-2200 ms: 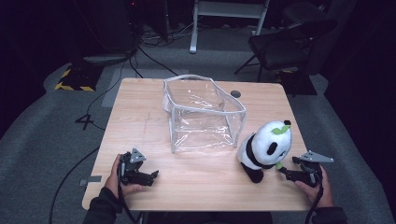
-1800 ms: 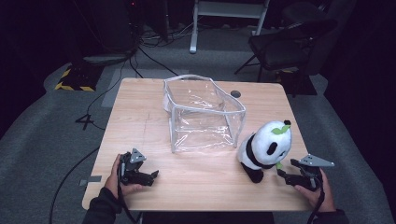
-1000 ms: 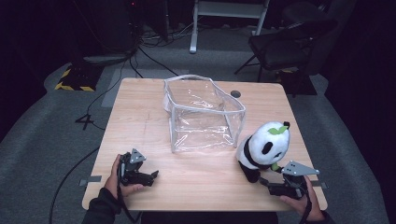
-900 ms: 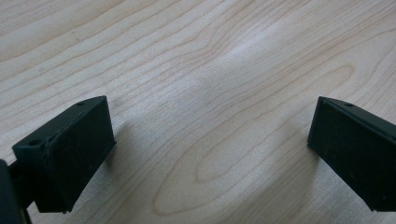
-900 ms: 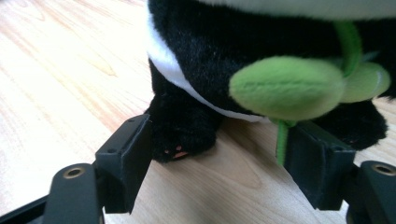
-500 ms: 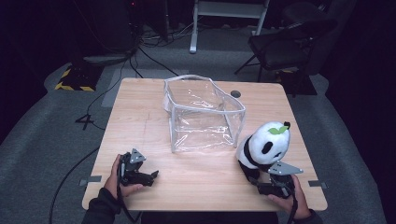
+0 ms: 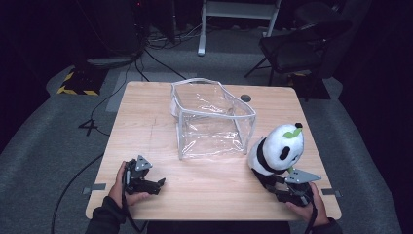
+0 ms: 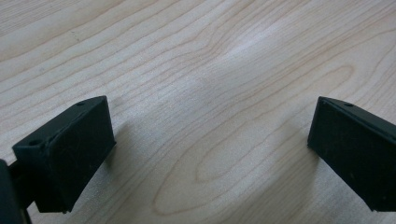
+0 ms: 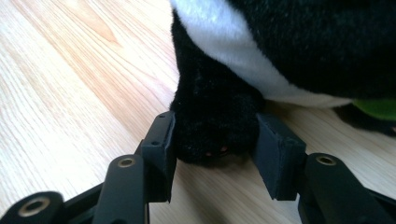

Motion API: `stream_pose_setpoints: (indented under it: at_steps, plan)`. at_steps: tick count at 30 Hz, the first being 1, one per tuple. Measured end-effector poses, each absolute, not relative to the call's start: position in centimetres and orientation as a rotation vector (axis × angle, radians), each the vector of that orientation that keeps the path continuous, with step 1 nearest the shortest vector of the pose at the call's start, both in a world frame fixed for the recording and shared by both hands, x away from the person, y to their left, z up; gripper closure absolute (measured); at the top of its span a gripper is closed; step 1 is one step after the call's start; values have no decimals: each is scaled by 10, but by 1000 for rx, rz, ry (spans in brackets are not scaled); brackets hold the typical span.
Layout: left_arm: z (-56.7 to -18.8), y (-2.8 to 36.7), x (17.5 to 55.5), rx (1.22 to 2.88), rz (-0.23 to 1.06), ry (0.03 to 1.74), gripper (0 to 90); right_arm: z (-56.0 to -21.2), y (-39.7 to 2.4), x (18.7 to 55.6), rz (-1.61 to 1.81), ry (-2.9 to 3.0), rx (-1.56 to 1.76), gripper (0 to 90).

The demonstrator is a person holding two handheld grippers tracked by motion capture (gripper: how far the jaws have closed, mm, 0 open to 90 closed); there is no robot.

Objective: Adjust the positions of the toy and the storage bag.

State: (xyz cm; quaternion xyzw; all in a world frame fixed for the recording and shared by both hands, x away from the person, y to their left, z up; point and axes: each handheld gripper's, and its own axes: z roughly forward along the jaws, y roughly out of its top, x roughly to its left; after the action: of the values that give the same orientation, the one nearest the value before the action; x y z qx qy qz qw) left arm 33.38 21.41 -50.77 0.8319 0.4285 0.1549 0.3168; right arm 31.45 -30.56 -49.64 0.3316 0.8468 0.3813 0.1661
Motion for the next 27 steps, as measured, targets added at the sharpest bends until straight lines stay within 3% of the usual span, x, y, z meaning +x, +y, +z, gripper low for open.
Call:
stream_pose_setpoints:
  at_steps: [8,27]
  plan:
    - [-508,214,334,2188,406,1128,6,-498,-326,318,1063,2383,990,460]
    - [-508,214,334,2190,408,1128,5,-500,-357,340,972,2231,1179,424]
